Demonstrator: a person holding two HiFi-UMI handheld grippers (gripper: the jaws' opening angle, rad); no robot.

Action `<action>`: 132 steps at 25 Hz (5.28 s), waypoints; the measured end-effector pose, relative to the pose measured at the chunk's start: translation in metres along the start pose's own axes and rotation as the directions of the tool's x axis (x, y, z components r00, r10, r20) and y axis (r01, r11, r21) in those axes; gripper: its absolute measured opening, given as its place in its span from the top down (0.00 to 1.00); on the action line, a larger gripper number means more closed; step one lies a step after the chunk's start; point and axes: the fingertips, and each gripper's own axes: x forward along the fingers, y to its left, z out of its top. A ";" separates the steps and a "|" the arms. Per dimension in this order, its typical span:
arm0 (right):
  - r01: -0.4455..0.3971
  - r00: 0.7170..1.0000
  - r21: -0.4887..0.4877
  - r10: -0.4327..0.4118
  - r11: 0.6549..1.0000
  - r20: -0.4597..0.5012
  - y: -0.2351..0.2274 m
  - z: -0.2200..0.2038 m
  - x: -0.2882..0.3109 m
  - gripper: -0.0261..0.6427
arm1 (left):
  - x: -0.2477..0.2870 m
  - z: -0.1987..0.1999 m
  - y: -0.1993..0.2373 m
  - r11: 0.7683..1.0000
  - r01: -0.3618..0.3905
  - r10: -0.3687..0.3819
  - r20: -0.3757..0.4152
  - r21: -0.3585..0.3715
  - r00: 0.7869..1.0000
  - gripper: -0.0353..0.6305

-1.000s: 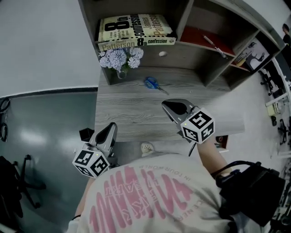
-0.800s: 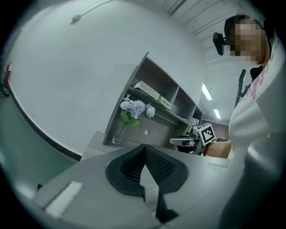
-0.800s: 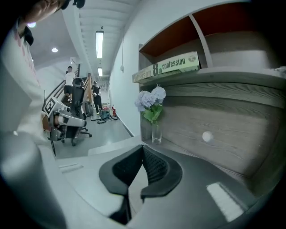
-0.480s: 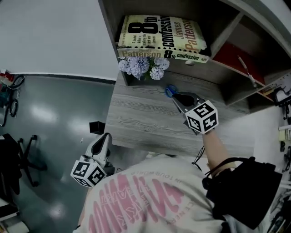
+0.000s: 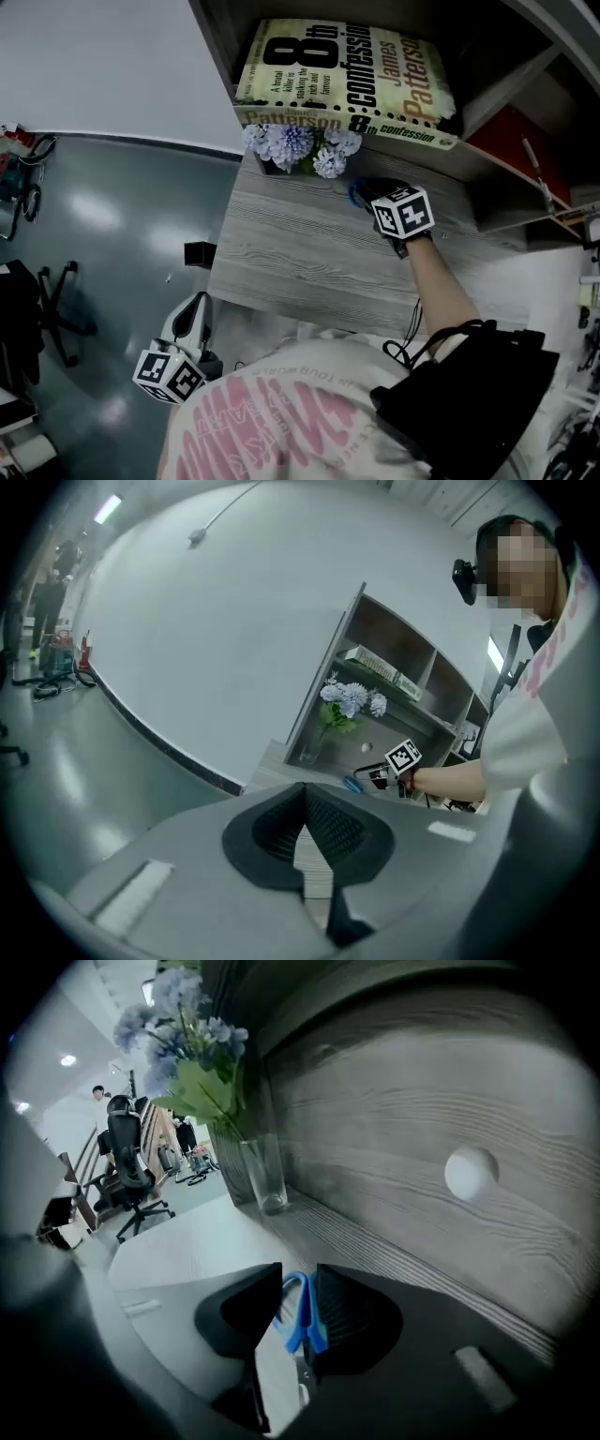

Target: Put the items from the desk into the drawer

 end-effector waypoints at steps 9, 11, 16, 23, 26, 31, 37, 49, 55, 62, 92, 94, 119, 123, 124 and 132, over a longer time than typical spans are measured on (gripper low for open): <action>0.002 0.989 -0.011 -0.003 1.000 -0.145 -0.012 -0.019 0.030 0.78 | -0.002 -0.005 0.001 0.999 -0.033 0.033 -0.028 0.006 0.999 0.92; 0.007 0.985 -0.015 -0.010 1.000 -0.173 -0.013 -0.023 0.033 0.77 | -0.003 -0.004 0.000 0.999 -0.040 0.041 -0.033 0.008 0.999 0.92; 0.022 0.975 -0.011 -0.024 1.000 -0.222 -0.013 -0.023 0.036 0.77 | -0.006 -0.007 0.003 0.999 -0.044 0.044 -0.012 0.008 0.999 0.92; 0.061 0.962 -0.049 -0.071 0.997 -0.262 -0.011 -0.024 0.035 0.84 | -0.008 -0.004 -0.007 0.999 -0.013 0.013 -0.002 0.031 1.000 0.92; 0.052 0.965 -0.038 -0.060 0.998 -0.256 -0.003 -0.028 0.031 0.84 | -0.015 0.000 -0.006 0.999 -0.013 0.013 0.013 0.038 1.000 0.92; 0.055 0.982 -0.016 -0.057 0.998 -0.181 0.014 -0.025 0.014 0.85 | -0.026 0.000 -0.005 0.999 -0.001 0.000 0.025 0.045 1.000 0.92; 0.040 0.999 -0.019 -0.040 0.999 -0.024 0.050 -0.008 -0.024 0.85 | -0.031 -0.005 -0.011 0.995 0.067 -0.068 0.023 0.071 0.997 0.92; 0.129 0.951 0.091 -0.149 0.987 0.271 0.108 -0.017 -0.172 0.85 | -0.027 -0.018 -0.062 0.931 0.324 -0.323 -0.033 0.171 0.946 0.92; 0.160 0.891 0.216 -0.235 0.963 0.388 0.136 -0.044 -0.247 0.85 | -0.017 -0.031 -0.112 0.847 0.485 -0.477 -0.094 0.218 0.874 0.92; 0.274 0.827 0.392 -0.423 0.878 0.370 0.159 -0.125 -0.308 0.85 | -0.009 -0.071 -0.177 0.690 0.688 -0.652 -0.221 0.224 0.725 0.92; 0.361 0.875 0.446 -0.463 0.819 0.142 0.060 -0.383 -0.430 0.85 | 0.018 -0.210 -0.404 0.631 0.754 -0.673 -0.355 0.181 0.649 0.92; 0.347 0.890 0.426 -0.436 0.836 0.132 0.045 -0.398 -0.424 0.85 | 0.024 -0.222 -0.418 0.643 0.742 -0.654 -0.369 0.189 0.661 0.92; 0.145 0.971 -0.082 -0.157 0.986 -0.179 -0.017 -0.500 -0.285 0.85 | 0.022 -0.267 -0.389 0.915 0.379 -0.312 -0.351 0.140 0.883 0.92; 0.158 0.963 -0.092 -0.174 0.983 -0.206 -0.031 -0.508 -0.267 0.85 | 0.020 -0.271 -0.380 0.928 0.341 -0.274 -0.347 0.148 0.897 0.92; 0.160 0.962 -0.089 -0.176 0.983 -0.209 -0.033 -0.510 -0.264 0.85 | 0.018 -0.273 -0.378 0.933 0.328 -0.263 -0.347 0.145 0.900 0.92; 0.192 0.953 -0.082 -0.205 0.978 -0.223 -0.044 -0.509 -0.242 0.85 | 0.015 -0.268 -0.363 0.952 0.277 -0.221 -0.327 0.134 0.919 0.92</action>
